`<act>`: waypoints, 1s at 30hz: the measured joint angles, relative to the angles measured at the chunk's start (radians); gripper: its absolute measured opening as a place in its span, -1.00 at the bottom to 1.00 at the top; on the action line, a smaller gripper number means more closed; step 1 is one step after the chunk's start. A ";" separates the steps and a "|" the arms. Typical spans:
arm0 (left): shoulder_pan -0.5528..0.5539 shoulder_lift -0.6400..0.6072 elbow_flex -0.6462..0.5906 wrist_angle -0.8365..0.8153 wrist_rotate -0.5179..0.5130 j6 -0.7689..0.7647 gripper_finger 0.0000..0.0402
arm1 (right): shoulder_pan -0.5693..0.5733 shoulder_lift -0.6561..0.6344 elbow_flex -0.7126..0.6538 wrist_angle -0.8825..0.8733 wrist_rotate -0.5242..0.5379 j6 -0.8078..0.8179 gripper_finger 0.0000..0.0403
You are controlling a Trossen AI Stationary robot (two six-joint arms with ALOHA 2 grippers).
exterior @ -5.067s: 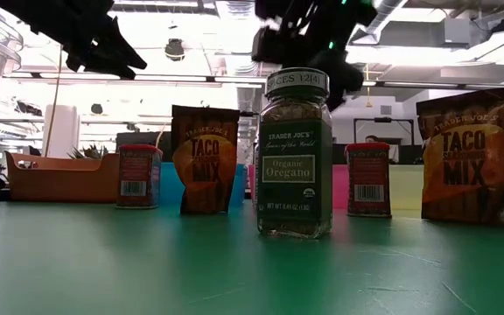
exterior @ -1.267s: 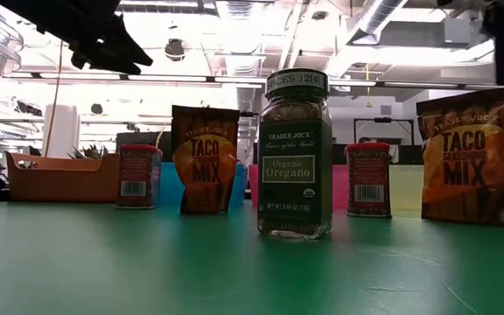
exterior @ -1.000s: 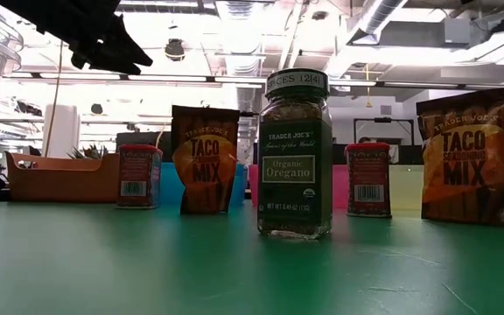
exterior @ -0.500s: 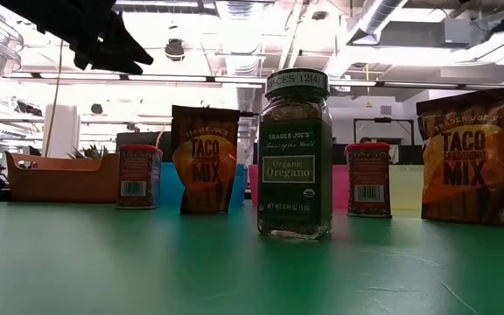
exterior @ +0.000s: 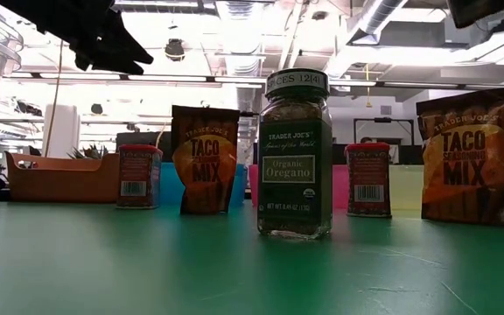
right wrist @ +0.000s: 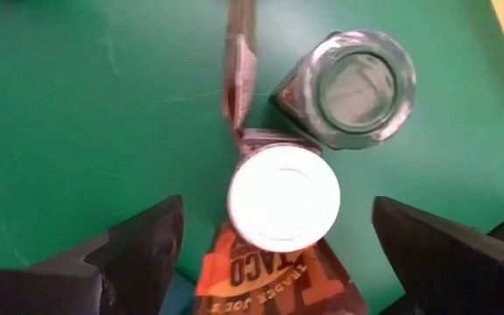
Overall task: Sort spices by type
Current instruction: Put the white seasoning bottle into the red bin
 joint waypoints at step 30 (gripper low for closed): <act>0.000 0.000 0.000 -0.002 0.000 0.008 0.27 | -0.071 -0.002 -0.126 0.086 -0.077 -0.062 0.15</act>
